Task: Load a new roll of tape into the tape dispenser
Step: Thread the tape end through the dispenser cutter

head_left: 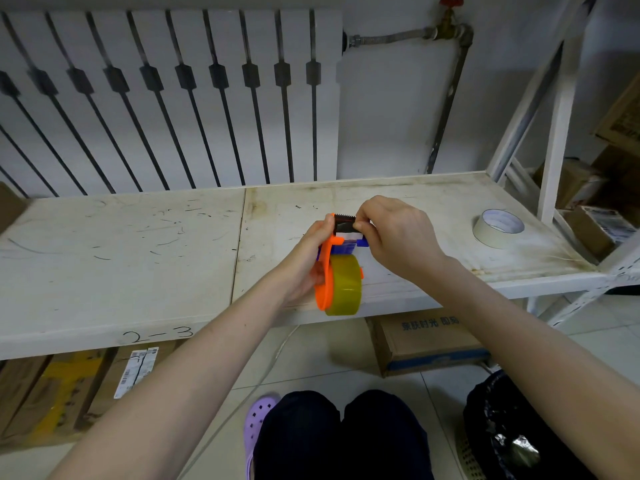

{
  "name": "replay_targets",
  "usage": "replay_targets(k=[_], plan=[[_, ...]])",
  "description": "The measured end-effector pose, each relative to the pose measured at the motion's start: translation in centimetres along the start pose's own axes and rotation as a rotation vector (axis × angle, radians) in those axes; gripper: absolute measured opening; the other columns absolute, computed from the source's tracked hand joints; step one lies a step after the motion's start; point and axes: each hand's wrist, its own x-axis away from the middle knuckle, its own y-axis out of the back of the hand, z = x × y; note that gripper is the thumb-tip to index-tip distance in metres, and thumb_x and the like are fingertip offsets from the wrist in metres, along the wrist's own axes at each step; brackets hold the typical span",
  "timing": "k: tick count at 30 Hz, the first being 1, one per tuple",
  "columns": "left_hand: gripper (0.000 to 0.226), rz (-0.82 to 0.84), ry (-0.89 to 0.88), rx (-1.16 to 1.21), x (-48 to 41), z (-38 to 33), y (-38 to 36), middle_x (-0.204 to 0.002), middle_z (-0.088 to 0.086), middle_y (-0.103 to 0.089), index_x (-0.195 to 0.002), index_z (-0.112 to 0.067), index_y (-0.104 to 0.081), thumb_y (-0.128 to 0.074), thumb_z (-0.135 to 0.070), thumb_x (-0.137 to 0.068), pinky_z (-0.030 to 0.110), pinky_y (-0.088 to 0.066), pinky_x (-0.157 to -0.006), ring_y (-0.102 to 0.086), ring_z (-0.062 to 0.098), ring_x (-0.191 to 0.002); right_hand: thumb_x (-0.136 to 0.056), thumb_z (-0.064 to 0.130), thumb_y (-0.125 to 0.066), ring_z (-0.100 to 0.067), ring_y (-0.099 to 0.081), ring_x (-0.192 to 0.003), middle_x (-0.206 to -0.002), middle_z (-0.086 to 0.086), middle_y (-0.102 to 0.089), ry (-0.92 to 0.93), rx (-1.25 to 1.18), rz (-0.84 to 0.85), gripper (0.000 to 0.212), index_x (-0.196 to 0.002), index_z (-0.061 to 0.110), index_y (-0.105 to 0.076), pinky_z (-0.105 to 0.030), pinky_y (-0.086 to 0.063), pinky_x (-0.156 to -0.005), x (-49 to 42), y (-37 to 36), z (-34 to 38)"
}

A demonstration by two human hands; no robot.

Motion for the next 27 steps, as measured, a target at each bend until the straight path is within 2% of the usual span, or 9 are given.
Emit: replay_targets(k=[5,8,11,13,17,20,22,25,27], plan=[[0.039,0.009,-0.026,-0.065,-0.1,0.1,-0.1,-0.099,-0.001,-0.057,-0.123,-0.02,-0.042,-0.039,-0.047,-0.095,0.033,-0.056,-0.072,-0.062,0.016,-0.088,-0.087,0.017,-0.053,-0.023,-0.055,-0.056,-0.071,-0.007,-0.062,0.025,0.015,-0.017,0.015,-0.078,0.008,-0.06,-0.025,-0.037,-0.043,-0.1,-0.1,-0.1],[0.04,0.018,-0.047,-0.118,0.0,0.1,-0.2,-0.102,-0.003,-0.057,-0.125,-0.023,-0.041,-0.036,-0.049,-0.095,0.027,-0.056,-0.066,-0.062,0.014,-0.089,-0.089,0.016,-0.053,-0.019,-0.056,-0.059,-0.087,-0.01,-0.062,0.01,0.009,-0.047,0.016,-0.079,0.007,-0.061,-0.023,-0.035,-0.042,0.0,0.0,-0.1],[0.037,0.02,-0.039,-0.148,-0.1,-0.1,-0.2,-0.109,-0.003,-0.057,-0.122,-0.029,-0.04,-0.036,-0.053,-0.094,0.037,-0.055,-0.081,-0.061,0.021,-0.102,-0.086,0.012,-0.062,-0.018,-0.057,-0.068,-0.098,-0.013,-0.06,-0.06,0.043,-0.084,0.009,-0.08,0.006,-0.063,-0.022,-0.035,-0.044,0.0,0.0,-0.1],[0.039,0.006,-0.03,-0.151,-0.2,-0.1,-0.1,-0.11,-0.004,-0.057,-0.123,-0.03,-0.039,-0.036,-0.054,-0.093,0.044,-0.051,-0.091,-0.06,0.023,-0.106,-0.087,0.013,-0.06,-0.02,-0.056,-0.067,-0.087,-0.011,-0.062,-0.084,0.045,-0.1,0.01,-0.08,0.006,-0.062,-0.019,-0.033,-0.046,0.2,-0.3,-0.2],[0.045,0.008,-0.014,-0.13,-0.2,0.1,0.0,-0.11,-0.003,-0.057,-0.13,-0.026,-0.037,-0.037,-0.053,-0.094,0.046,-0.05,-0.092,-0.059,0.023,-0.105,-0.091,0.019,-0.048,-0.017,-0.045,-0.049,-0.074,-0.01,-0.061,-0.131,-0.024,-0.084,0.02,-0.081,0.004,-0.056,-0.011,-0.019,-0.043,1.0,-1.1,-0.2],[0.043,0.022,-0.003,-0.067,-0.1,0.4,-0.1,-0.109,-0.001,-0.057,-0.129,-0.024,-0.038,-0.039,-0.049,-0.094,0.049,-0.05,-0.093,-0.059,0.024,-0.106,-0.095,0.022,-0.042,-0.022,-0.05,-0.048,-0.077,-0.012,-0.059,-0.142,-0.067,-0.081,0.026,-0.084,0.002,-0.054,-0.023,-0.035,-0.037,1.2,-1.7,0.1],[0.041,0.03,0.0,-0.012,-0.4,0.4,-0.2,-0.11,0.001,-0.057,-0.128,-0.024,-0.039,-0.039,-0.047,-0.094,0.051,-0.049,-0.094,-0.059,0.026,-0.109,-0.097,0.023,-0.039,-0.025,-0.053,-0.052,-0.083,-0.015,-0.057,-0.173,-0.084,-0.107,0.028,-0.087,0.001,-0.054,-0.033,-0.048,-0.041,1.1,-1.7,0.3],[0.044,-0.002,0.007,0.024,-0.7,0.2,-0.5,-0.112,0.004,-0.058,-0.127,-0.022,-0.04,-0.036,-0.051,-0.094,0.049,-0.051,-0.093,-0.06,0.026,-0.109,-0.094,0.016,-0.049,-0.025,-0.053,-0.053,-0.088,-0.017,-0.055,-0.183,-0.072,-0.133,0.018,-0.085,0.001,-0.054,-0.031,-0.047,-0.042,0.7,-1.4,0.6],[0.044,-0.039,0.039,0.06,-0.9,0.0,-0.7,-0.104,0.006,-0.062,-0.122,-0.021,-0.043,-0.032,-0.053,-0.094,0.044,-0.054,-0.086,-0.063,0.024,-0.098,-0.092,0.018,-0.05,-0.024,-0.052,-0.05,-0.084,-0.014,-0.058,-0.156,-0.039,-0.119,0.018,-0.083,0.003,-0.055,-0.028,-0.042,-0.04,0.7,-1.3,0.4]])
